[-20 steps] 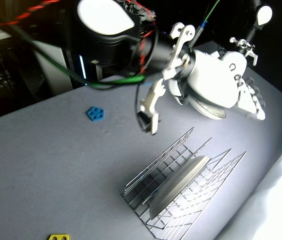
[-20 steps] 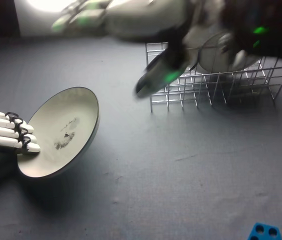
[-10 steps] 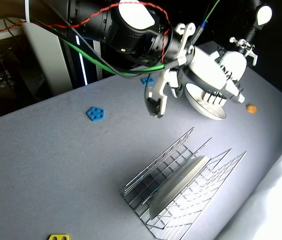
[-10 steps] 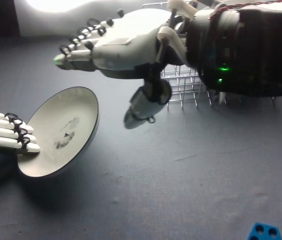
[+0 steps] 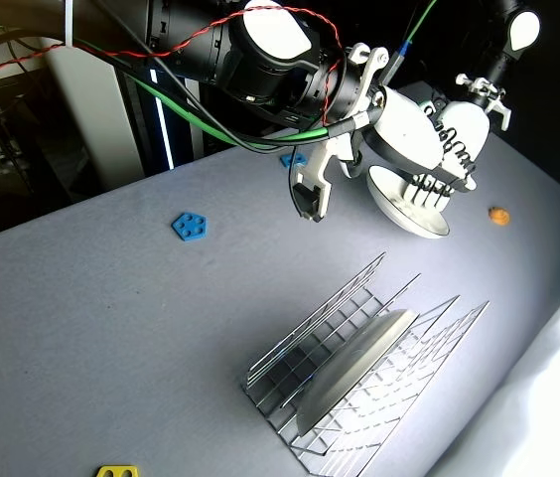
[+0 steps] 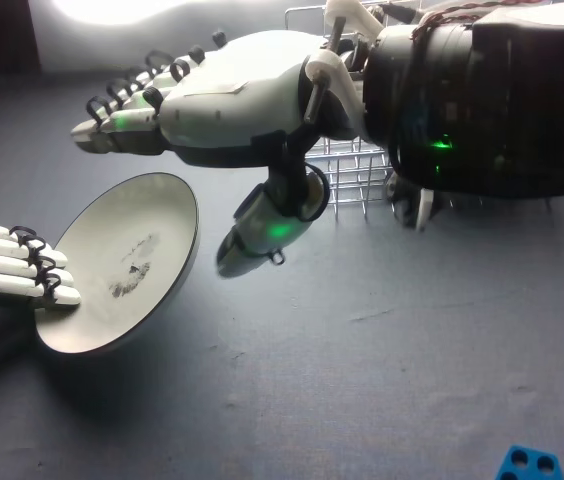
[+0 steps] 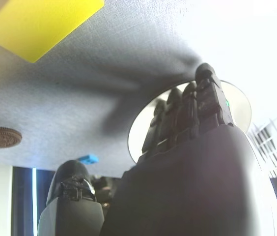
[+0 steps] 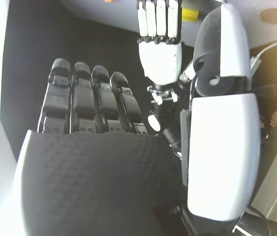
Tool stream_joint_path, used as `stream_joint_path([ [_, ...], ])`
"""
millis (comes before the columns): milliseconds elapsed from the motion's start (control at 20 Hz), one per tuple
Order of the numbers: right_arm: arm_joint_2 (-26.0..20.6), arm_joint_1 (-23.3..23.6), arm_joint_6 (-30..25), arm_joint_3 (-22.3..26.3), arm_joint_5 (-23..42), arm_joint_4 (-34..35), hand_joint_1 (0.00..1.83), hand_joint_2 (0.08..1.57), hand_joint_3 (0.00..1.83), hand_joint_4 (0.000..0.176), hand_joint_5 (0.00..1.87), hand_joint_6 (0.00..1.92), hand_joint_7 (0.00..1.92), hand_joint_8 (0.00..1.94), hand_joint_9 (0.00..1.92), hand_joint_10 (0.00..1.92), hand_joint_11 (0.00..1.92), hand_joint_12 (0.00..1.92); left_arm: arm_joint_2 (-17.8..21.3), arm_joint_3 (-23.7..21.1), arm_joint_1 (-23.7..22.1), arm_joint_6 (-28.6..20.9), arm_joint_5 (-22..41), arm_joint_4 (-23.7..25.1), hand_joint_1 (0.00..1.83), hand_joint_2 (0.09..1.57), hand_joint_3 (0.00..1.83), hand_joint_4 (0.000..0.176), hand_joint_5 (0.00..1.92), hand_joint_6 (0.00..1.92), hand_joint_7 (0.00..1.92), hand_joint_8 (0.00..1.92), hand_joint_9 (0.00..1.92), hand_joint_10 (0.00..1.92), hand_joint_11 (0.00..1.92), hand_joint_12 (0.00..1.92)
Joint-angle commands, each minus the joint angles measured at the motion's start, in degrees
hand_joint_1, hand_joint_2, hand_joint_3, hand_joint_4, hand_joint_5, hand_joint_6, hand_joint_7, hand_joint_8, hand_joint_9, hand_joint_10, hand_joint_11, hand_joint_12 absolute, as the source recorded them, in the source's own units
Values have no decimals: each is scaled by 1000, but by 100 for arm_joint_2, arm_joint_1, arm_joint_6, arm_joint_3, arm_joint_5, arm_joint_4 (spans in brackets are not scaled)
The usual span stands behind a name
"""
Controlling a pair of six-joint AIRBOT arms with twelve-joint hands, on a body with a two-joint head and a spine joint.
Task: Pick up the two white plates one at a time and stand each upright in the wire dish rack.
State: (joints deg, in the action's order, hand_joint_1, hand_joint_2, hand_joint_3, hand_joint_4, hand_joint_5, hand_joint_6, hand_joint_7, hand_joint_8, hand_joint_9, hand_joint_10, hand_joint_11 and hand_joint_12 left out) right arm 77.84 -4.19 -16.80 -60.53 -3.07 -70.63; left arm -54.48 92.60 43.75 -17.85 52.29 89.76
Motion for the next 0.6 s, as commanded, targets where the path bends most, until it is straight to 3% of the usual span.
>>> stream_joint_path([
  [0,-55,56,-56,-3,677,65,1013,953,10,0,0,0,0,0,0,0,0,0,-70,-35,49,-14,191,140,0,1052,0,0,52,12,52,8,7,3,0,0],
  [50,-67,52,75,0,926,239,1031,947,6,0,0,0,0,0,0,0,0,0,-70,-36,53,-14,191,140,0,1054,0,0,35,4,40,2,0,0,0,0],
  [100,-63,47,1389,19,965,1435,1033,946,6,0,0,0,0,0,0,0,0,0,-70,-37,58,-14,190,140,0,1048,0,0,38,5,43,3,0,0,0,0],
  [250,-131,-196,6988,156,2068,6131,1016,949,6,0,0,0,0,0,0,0,0,0,-70,-39,59,-14,190,140,0,1047,0,0,8,0,17,0,0,0,0,0],
  [300,-159,-346,7849,243,2719,6562,1006,946,4,0,0,0,0,0,0,0,0,0,-70,-39,59,-14,190,140,0,1053,0,0,27,9,36,9,2,1,0,0],
  [550,-122,-743,7821,289,3011,6218,964,971,13,0,0,0,0,0,0,0,0,0,-70,-37,59,-14,190,140,0,1055,0,0,31,7,39,6,0,0,0,0],
])
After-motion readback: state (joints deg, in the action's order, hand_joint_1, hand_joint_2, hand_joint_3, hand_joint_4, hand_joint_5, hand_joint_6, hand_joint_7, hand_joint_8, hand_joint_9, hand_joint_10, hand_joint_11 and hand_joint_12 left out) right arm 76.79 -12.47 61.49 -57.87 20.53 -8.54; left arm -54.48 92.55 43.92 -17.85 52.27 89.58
